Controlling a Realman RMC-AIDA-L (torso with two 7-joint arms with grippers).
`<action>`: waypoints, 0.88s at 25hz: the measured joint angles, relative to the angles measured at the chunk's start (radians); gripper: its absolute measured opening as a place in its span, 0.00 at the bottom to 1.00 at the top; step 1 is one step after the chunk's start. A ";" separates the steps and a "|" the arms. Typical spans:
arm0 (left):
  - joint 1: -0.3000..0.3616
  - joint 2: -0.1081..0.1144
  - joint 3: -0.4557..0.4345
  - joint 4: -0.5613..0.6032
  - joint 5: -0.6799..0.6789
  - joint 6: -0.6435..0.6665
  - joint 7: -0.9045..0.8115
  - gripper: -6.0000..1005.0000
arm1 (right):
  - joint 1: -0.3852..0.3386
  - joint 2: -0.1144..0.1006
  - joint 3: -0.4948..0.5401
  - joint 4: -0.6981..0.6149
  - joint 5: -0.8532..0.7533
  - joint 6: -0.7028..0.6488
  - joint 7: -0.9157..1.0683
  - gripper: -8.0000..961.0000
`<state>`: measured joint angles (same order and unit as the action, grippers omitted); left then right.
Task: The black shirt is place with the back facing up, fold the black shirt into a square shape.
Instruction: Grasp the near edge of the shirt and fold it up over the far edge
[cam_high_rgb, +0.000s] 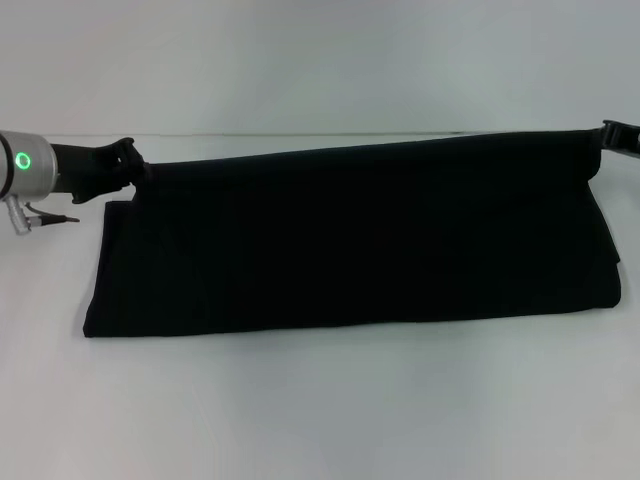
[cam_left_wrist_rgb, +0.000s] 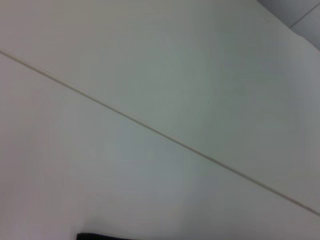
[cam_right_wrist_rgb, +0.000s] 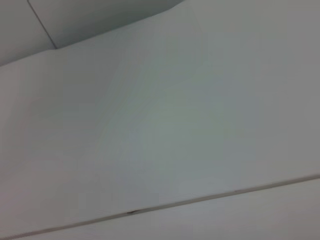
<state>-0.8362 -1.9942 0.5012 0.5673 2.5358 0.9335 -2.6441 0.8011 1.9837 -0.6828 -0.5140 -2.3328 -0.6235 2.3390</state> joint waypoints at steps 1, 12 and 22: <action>0.001 0.000 -0.003 0.000 -0.003 -0.004 -0.001 0.06 | 0.000 0.000 0.000 0.000 0.000 0.004 0.002 0.03; -0.003 0.002 0.020 -0.006 -0.034 -0.036 -0.003 0.06 | 0.012 0.002 -0.003 0.020 -0.001 0.037 -0.003 0.03; -0.002 -0.011 0.049 -0.026 -0.047 -0.089 0.002 0.06 | 0.035 0.000 -0.046 0.057 -0.004 0.093 0.004 0.03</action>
<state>-0.8386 -2.0057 0.5499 0.5411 2.4885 0.8445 -2.6417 0.8362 1.9837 -0.7285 -0.4566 -2.3366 -0.5308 2.3433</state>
